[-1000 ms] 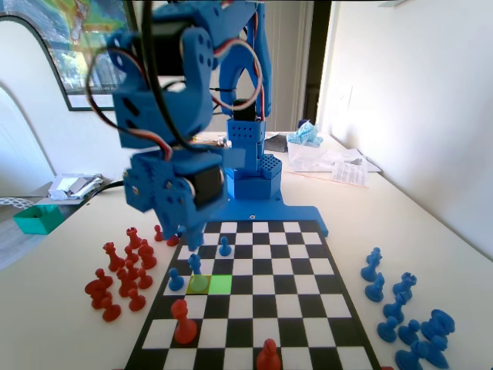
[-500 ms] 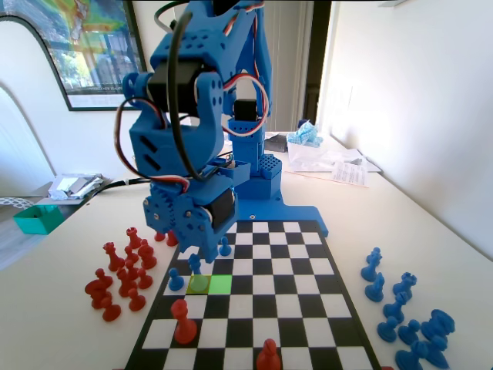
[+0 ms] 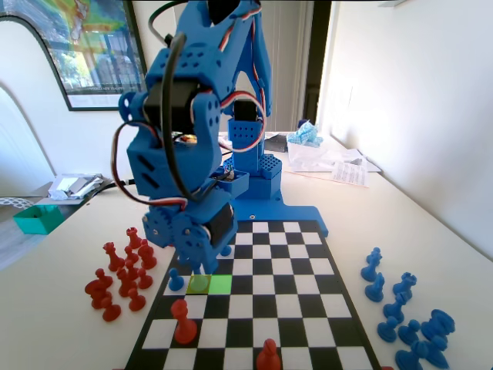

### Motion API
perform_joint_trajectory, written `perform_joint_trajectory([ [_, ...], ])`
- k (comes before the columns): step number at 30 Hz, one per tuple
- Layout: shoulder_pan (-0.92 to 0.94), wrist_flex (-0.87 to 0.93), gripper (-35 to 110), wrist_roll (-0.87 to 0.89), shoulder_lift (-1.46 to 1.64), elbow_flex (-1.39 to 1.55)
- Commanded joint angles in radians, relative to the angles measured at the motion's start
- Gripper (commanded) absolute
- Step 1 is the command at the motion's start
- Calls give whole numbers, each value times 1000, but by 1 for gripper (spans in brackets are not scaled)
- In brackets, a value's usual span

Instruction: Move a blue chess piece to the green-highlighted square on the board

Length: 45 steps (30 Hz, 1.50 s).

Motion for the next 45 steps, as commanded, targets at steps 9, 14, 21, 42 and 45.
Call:
perform_joint_trajectory([
  [9, 26, -9, 17, -37, 15, -43],
  [14, 28, -26, 17, -44, 15, -18],
  [21, 26, -32, 10, -46, 15, -5],
  [42, -2, 60, 1, -14, 43, -64],
  [45, -20, 110, 1, 3, 64, -94],
])
